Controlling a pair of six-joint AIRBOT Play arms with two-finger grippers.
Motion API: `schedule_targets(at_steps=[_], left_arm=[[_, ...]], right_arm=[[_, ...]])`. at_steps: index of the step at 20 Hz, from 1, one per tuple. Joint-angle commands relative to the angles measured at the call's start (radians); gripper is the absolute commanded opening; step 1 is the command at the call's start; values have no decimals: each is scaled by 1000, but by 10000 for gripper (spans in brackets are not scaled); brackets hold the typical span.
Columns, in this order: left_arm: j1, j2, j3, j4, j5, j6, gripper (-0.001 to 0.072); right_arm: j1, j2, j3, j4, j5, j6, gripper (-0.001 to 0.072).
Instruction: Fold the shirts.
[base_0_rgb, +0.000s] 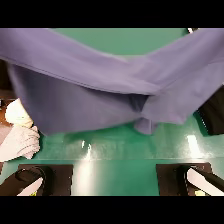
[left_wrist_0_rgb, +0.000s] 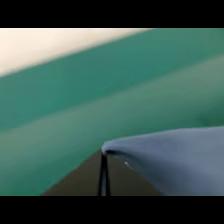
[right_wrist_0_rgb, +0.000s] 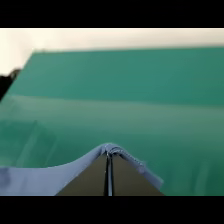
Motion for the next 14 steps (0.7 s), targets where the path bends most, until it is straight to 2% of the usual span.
schedule_targets(at_steps=[1, 5, 8, 11, 12, 13, 14], left_arm=[[0, -135, -186, 19, 40, 0, 25], [98, -402, -264, -5, 158, -74, 26], [183, -538, -264, -88, 212, -77, 27], [217, -599, -264, -130, 212, -77, 31], [226, -599, -264, -128, 213, -77, 236], [241, -597, -257, -129, 207, -77, 537], [260, -595, -243, -130, 184, -77, 538]], right_arm=[[70, -130, -148, -9, -6, 6, 10], [195, -294, -271, -187, -205, -1, 10], [242, -396, -296, -201, -344, 0, 12], [261, -450, -296, -194, -443, 0, 25], [261, -459, -296, -193, -445, 0, 158], [254, -461, -296, -193, -434, 0, 281], [241, -458, -296, -193, -420, 0, 281]])
